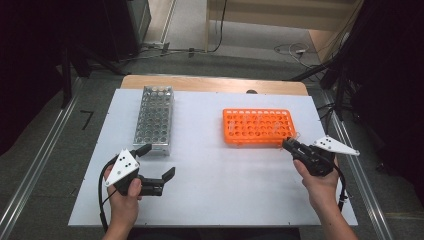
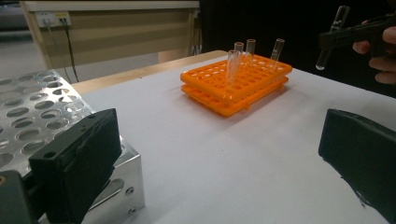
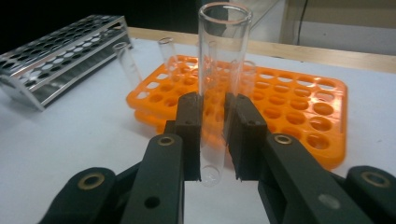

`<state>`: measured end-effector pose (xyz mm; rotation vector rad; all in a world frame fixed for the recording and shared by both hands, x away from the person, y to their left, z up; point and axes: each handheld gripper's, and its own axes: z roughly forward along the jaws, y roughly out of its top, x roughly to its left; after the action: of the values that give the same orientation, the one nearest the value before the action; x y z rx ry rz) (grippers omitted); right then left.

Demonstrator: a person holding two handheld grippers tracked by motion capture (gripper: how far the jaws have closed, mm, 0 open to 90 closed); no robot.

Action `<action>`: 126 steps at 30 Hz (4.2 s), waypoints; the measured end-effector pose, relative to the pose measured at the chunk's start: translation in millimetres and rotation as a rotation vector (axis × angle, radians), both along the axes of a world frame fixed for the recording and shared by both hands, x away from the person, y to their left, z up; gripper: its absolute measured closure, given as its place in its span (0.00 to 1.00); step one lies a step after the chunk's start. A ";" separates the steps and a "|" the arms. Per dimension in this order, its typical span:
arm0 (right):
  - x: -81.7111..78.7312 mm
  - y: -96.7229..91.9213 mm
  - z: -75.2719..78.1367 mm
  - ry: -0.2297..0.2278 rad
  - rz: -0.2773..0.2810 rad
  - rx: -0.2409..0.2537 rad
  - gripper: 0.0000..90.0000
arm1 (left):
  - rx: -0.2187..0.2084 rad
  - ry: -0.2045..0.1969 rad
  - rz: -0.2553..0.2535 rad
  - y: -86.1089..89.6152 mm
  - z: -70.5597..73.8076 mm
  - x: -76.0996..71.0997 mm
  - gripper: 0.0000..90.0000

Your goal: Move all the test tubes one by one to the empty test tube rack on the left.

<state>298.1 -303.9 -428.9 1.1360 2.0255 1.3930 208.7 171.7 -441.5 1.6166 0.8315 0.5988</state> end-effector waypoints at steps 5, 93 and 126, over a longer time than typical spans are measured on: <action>-7.8 15.7 1.9 -0.003 0.056 0.006 0.82 | 0.021 0.008 -0.027 -13.1 10.1 1.0 0.00; -66.0 140.8 -14.7 -0.103 0.402 -0.258 0.66 | 0.127 0.182 -0.279 -135.5 27.4 20.1 0.84; -59.7 40.1 -5.1 -0.014 0.272 -0.069 0.00 | 0.078 0.146 -0.128 -77.9 59.3 56.3 0.84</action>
<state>238.5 -263.8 -434.0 0.8429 2.2650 1.4375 265.1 93.8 -382.3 1.7866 0.8120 0.4304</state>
